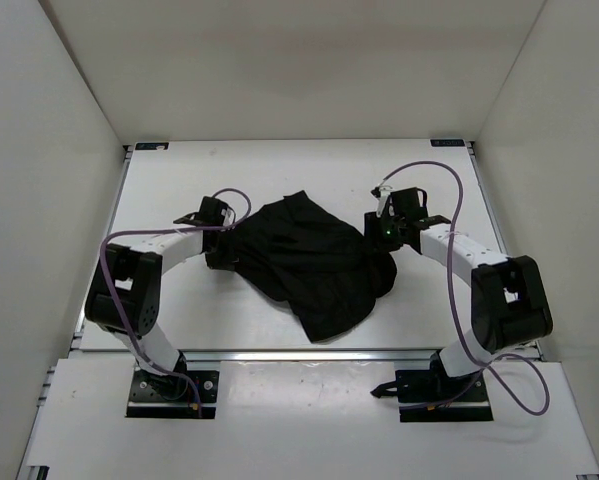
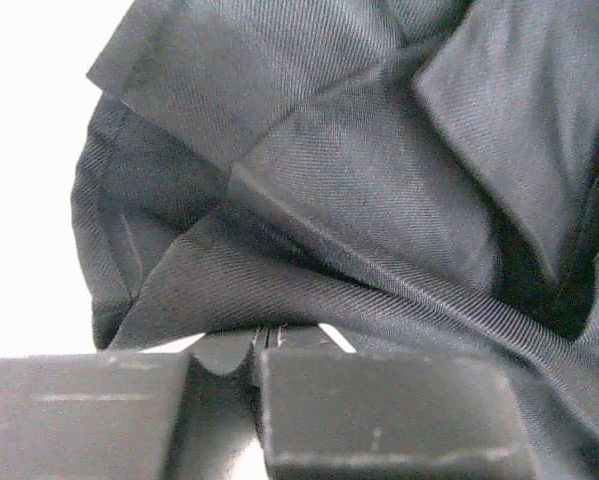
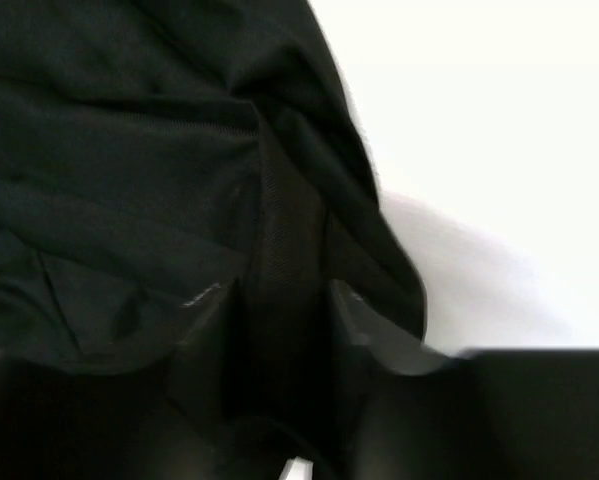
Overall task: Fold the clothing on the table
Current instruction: Flatten the skirt out
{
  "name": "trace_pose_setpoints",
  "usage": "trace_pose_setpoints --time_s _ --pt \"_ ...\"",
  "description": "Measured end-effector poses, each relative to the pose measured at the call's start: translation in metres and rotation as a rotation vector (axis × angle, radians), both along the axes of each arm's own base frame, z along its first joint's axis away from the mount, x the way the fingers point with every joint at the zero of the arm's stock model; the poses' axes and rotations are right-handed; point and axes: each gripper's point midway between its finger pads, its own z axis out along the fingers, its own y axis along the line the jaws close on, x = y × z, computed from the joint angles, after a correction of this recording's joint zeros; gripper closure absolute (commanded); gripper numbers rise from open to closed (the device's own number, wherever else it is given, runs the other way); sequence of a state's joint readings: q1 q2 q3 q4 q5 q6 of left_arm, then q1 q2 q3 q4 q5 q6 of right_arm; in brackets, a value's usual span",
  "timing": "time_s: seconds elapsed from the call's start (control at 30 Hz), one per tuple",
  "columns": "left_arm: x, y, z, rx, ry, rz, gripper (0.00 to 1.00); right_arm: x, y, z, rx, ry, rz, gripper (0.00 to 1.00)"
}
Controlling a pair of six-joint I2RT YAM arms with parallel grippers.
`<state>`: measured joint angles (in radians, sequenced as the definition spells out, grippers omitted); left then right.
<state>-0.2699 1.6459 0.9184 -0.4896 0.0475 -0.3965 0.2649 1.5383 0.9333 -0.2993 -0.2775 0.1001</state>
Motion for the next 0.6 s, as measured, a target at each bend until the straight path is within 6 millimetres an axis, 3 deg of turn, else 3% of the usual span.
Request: trace_pose_setpoints --time_s 0.03,0.1,0.23,0.43,0.5,0.6 --pt "0.006 0.001 0.0 0.002 -0.002 0.007 0.99 0.002 0.0 -0.002 0.002 0.001 0.001 0.88" --pt "0.019 0.004 0.0 0.006 -0.01 0.023 1.0 0.003 0.001 -0.01 0.004 0.019 -0.002 0.98" --pt "0.05 0.012 0.004 0.015 -0.031 0.062 1.0 -0.001 -0.002 -0.024 -0.003 0.071 -0.025 1.0" --pt "0.104 0.035 0.026 0.03 -0.114 0.14 1.0 -0.017 -0.014 -0.012 0.019 0.057 -0.099 0.99" --pt "0.117 0.049 0.034 0.031 -0.14 0.172 1.0 -0.029 -0.017 -0.005 0.037 0.052 -0.123 0.83" --pt "0.134 0.066 0.043 0.043 -0.162 0.199 1.0 -0.042 -0.016 0.009 0.06 0.037 -0.14 0.35"
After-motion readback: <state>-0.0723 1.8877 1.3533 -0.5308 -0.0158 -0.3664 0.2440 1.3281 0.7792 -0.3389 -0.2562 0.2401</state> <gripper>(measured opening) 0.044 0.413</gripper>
